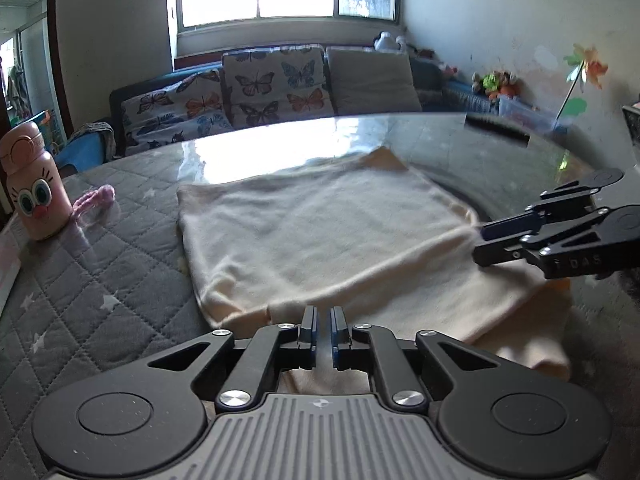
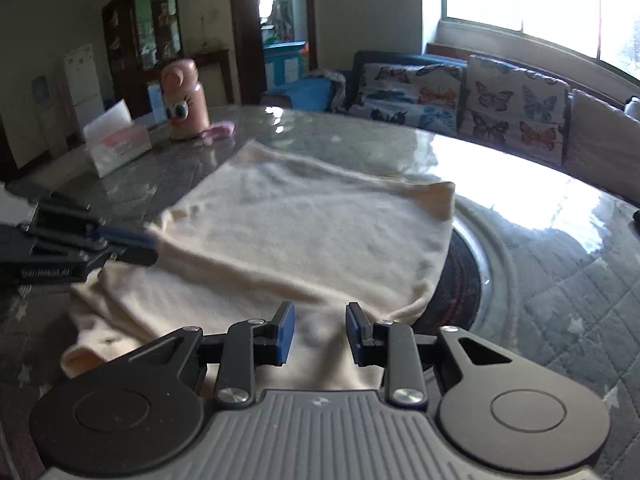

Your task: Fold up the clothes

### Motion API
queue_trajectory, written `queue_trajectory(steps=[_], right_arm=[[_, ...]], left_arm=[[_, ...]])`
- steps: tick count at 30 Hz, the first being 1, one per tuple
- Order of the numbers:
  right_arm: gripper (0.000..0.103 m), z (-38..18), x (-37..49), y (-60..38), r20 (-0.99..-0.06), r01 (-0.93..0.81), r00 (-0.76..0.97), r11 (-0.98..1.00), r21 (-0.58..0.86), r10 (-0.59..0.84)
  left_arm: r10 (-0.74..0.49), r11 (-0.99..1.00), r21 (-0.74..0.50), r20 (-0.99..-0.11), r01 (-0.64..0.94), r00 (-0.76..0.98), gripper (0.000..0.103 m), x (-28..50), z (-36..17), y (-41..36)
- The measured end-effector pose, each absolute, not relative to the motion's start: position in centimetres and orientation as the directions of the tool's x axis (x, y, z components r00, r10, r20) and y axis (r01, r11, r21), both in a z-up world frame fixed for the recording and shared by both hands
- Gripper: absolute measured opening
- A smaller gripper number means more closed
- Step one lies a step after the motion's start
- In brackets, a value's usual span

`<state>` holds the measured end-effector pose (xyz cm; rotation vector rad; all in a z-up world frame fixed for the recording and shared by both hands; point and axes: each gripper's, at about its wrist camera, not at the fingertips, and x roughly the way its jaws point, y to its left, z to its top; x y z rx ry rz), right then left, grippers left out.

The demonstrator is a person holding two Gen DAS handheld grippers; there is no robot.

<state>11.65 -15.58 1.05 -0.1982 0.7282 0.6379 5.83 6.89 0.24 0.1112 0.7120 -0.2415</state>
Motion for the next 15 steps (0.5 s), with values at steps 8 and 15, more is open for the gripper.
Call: queue_trajectory(steps=[8, 15], right_arm=[[0.026, 1.6, 9.0, -16.4, -0.661, -0.622, 0.582, 0.783, 0.013, 0.473], [0.027, 1.0, 7.0, -17.2, -0.672, -0.624, 0.579, 0.781, -0.002, 0.462]], left_arm=[[-0.192, 0.953, 0.054, -0.656, 0.299, 0.730, 0.011, 3.9, 0.0, 6.9], [-0.191, 0.941, 0.097, -0.642, 0.325, 0.742, 0.028, 1.3, 0.6, 6.7]])
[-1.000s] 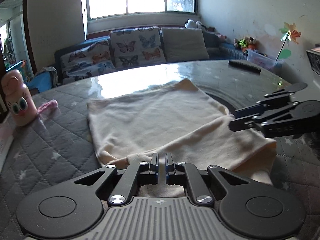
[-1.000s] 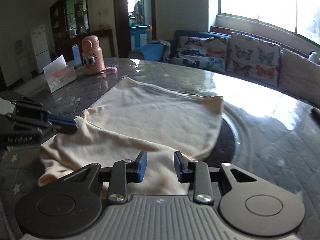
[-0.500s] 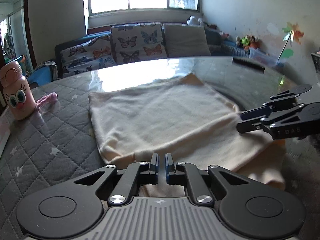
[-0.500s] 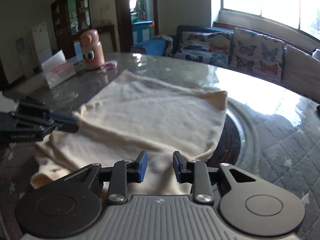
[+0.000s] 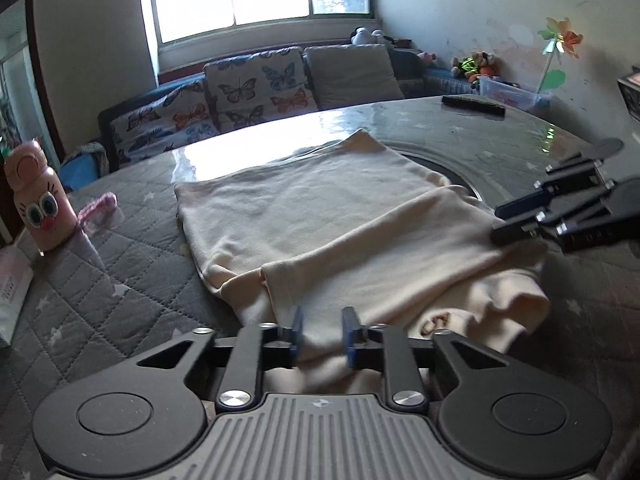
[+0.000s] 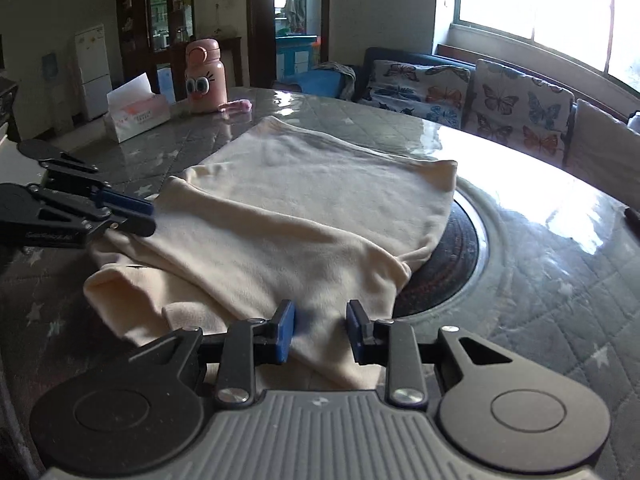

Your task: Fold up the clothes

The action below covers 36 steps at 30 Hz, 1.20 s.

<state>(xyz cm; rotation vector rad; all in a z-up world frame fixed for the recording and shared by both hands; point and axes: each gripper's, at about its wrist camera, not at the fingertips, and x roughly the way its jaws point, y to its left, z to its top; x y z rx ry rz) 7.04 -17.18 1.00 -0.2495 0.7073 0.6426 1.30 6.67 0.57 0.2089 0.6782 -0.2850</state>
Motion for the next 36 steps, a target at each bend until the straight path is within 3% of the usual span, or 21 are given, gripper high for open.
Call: queue_trajectory(steps=[3, 8, 13, 18, 19, 23, 26, 30, 33, 36], right_arm=[[0.027, 1.2, 6.6, -17.6, -0.666, -0.618, 0.579, 0.786, 0.018, 0.471], [0.029, 0.7, 6.2, -17.9, -0.674, -0.614, 0.579, 0.789, 0.010, 0.459], [0.029, 2.0, 5.2, -18.6, -0.659, -0.620, 0.595, 0.785, -0.011, 0.461], [0.049, 1.9, 4.2, -18.9, -0.670, -0.634, 0.591, 0.772, -0.042, 0.450], [0.050, 2.0, 3.8, -18.9, -0.669, -0.646, 0.591, 0.761, -0.057, 0.451], [0.061, 2.1, 2.6, -18.5, -0.668, -0.686, 0.591, 0.718, -0.121, 0.452], [0.071, 1.9, 1.9, -17.9, -0.670, -0.719, 0.586, 0.673, -0.171, 0.456], [0.073, 1.4, 1.5, -16.9, -0.667, -0.752, 0.578, 0.624, -0.211, 0.470], [0.073, 1.1, 1.5, -15.4, -0.648, -0.767, 0.589, 0.585, -0.262, 0.483], [0.063, 0.7, 2.3, -14.3, -0.640, -0.776, 0.583, 0.576, -0.256, 0.501]], left_arm=[[-0.195, 0.928, 0.127, -0.637, 0.350, 0.746, 0.031, -0.2, 0.9, 6.5], [-0.204, 0.886, 0.209, -0.628, 0.415, 0.751, 0.044, -3.1, 0.7, 5.8], [-0.225, 0.824, 0.296, -0.611, 0.483, 0.759, 0.047, -5.1, 0.0, 4.5], [-0.234, 0.805, 0.322, -0.598, 0.498, 0.766, 0.047, -4.8, -1.1, 3.1], [-0.237, 0.806, 0.322, -0.594, 0.497, 0.769, 0.046, -4.6, -1.2, 2.8], [-0.254, 0.822, 0.294, -0.578, 0.488, 0.775, 0.011, -3.7, -1.0, 2.4], [-0.244, 0.853, 0.265, -0.559, 0.450, 0.792, 0.009, -2.5, 0.0, 3.0], [-0.243, 0.886, 0.214, -0.542, 0.412, 0.804, 0.009, -0.7, 1.5, 3.9], [-0.249, 0.893, 0.195, -0.537, 0.405, 0.806, 0.009, 0.2, 2.0, 4.2], [-0.253, 0.894, 0.185, -0.543, 0.408, 0.801, 0.009, 0.3, 2.0, 4.4]])
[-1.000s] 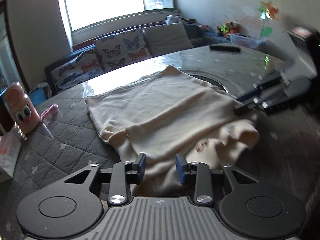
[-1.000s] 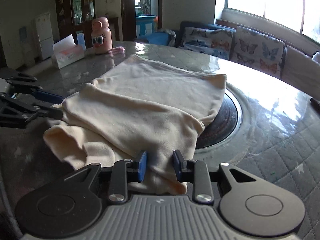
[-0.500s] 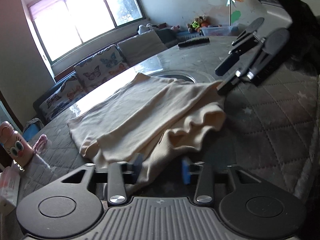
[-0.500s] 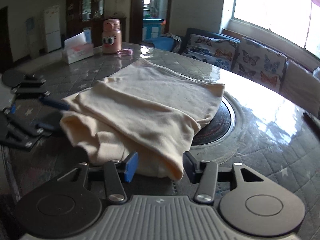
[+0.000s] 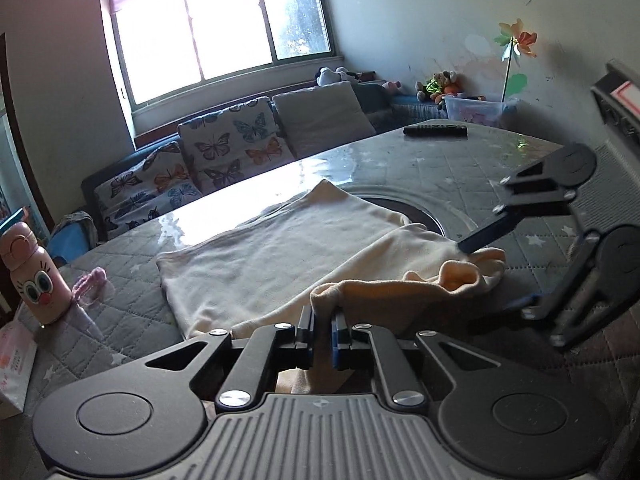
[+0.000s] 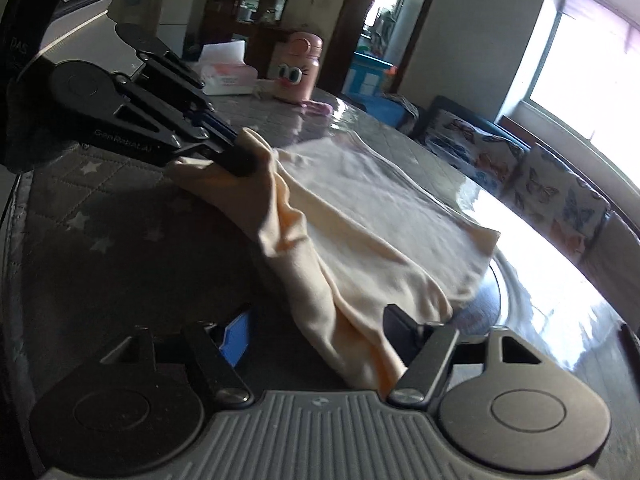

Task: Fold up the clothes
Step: 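Grasp the shirt edge with the left gripper while the right gripper grasps another edge, lift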

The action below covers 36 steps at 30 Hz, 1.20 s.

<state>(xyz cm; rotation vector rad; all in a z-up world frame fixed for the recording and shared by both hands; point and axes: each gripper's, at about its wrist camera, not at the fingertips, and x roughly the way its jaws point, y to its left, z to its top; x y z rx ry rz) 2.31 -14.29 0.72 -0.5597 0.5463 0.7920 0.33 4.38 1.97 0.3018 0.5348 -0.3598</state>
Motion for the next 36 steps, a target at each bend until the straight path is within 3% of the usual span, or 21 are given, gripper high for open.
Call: queue_trajectory(steps=[4, 7, 10, 18, 20, 22, 36], right_arm=[[0.031, 0.2, 3.8, -13.7, -0.651, -0.772, 0.570, 0.598, -0.216, 0.500], [0.020, 0.7, 5.0, -14.5, -0.657, -0.759, 0.546, 0.640, -0.123, 0.520], [0.013, 1.4, 5.4, -15.3, -0.652, -0.742, 0.541, 0.666, -0.074, 0.531], [0.010, 2.2, 5.1, -15.4, -0.625, -0.714, 0.561, 0.699, -0.035, 0.542], [0.009, 2.4, 4.8, -15.4, -0.614, -0.707, 0.571, 0.707, -0.030, 0.545], [0.008, 2.6, 4.6, -15.5, -0.606, -0.702, 0.577, 0.712, -0.027, 0.547], [0.008, 6.8, -3.4, -18.4, -0.563, -0.762, 0.529, 0.647, 0.014, 0.635]], left_arm=[[-0.250, 0.886, 0.200, -0.553, 0.418, 0.795, 0.013, -0.8, 1.3, 4.5], [-0.231, 0.877, 0.235, -0.558, 0.419, 0.797, 0.017, -1.8, 0.7, 4.6], [-0.216, 0.874, 0.250, -0.568, 0.417, 0.794, 0.029, -2.5, 0.0, 4.9], [-0.151, 0.840, 0.352, -0.581, 0.414, 0.800, 0.031, -3.3, -2.1, 4.9], [-0.162, 0.834, 0.351, -0.582, 0.426, 0.797, 0.008, -3.4, -2.1, 4.8], [-0.171, 0.836, 0.346, -0.573, 0.425, 0.802, 0.005, -3.7, -1.8, 4.8], [-0.286, 0.848, 0.258, -0.513, 0.463, 0.810, 0.004, -13.3, 3.6, 6.5]])
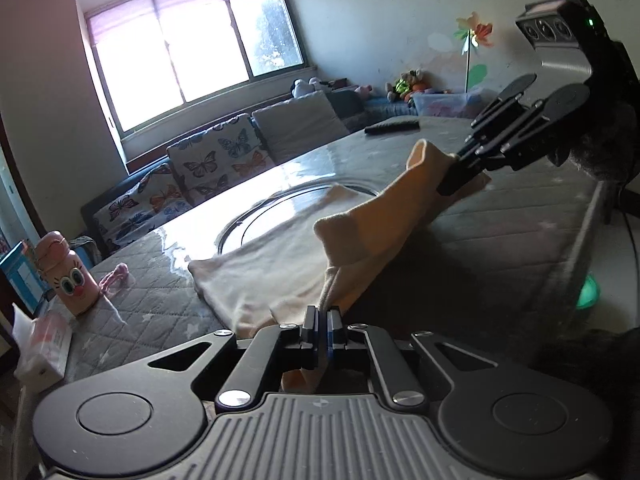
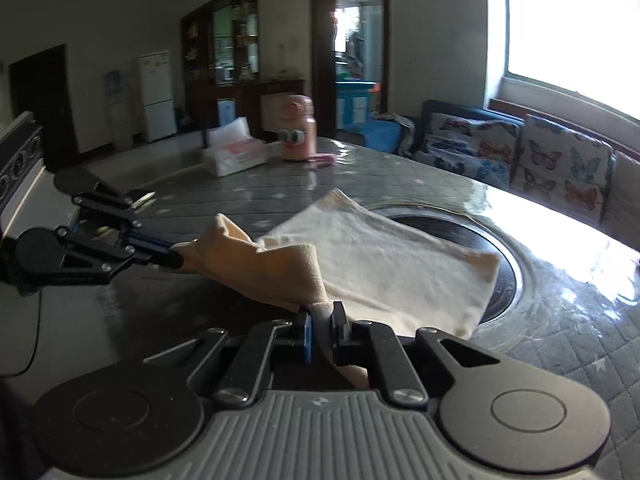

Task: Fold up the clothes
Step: 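Grasp the shirt edge with the left gripper while the right gripper grasps another edge, lift, then fold the lifted shirt over onto itself and open both grippers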

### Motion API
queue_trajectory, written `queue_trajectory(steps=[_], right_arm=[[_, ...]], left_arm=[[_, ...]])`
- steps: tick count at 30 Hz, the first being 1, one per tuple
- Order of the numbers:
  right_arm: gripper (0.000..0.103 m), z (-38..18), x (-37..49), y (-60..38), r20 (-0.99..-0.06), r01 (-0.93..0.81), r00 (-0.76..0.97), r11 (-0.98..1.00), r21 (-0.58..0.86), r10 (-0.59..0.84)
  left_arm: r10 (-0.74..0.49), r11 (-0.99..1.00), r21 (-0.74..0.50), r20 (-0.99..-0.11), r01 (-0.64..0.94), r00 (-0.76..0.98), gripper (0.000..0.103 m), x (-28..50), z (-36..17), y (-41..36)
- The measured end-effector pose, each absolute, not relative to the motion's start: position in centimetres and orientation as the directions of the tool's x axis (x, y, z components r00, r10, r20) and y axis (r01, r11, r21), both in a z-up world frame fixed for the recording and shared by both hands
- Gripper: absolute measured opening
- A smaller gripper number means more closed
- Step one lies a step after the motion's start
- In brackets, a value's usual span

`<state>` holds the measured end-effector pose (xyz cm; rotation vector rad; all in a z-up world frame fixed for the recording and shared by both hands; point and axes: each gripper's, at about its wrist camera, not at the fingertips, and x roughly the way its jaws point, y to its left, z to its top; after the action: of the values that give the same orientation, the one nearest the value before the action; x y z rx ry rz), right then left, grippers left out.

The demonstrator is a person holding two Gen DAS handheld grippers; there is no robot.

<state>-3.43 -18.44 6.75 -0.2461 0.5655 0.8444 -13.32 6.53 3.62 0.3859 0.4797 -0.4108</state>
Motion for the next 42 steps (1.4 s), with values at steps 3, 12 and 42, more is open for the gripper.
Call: queue_trajectory(steps=[3, 12, 42], right_arm=[[0.008, 7.6, -5.9, -18.8, -0.564, -0.784, 0.506, 0.620, 0.013, 0.652], [0.008, 9.0, -4.4, -18.4, -0.552, -0.769, 0.529, 0.639, 0.011, 0.645], [0.019, 2.0, 14.8, -16.1, -0.627, -0.481, 0.635, 0.866, 0.137, 0.452]], left_arm=[[-0.292, 0.857, 0.241, -0.499, 0.455, 0.816, 0.004, -14.8, 4.4, 6.6], [-0.253, 0.871, 0.282, -0.446, 0.403, 0.859, 0.004, -10.8, 6.0, 6.4], [-0.051, 0.954, 0.215, -0.575, 0.211, 0.816, 0.015, 9.8, 0.5, 8.3]])
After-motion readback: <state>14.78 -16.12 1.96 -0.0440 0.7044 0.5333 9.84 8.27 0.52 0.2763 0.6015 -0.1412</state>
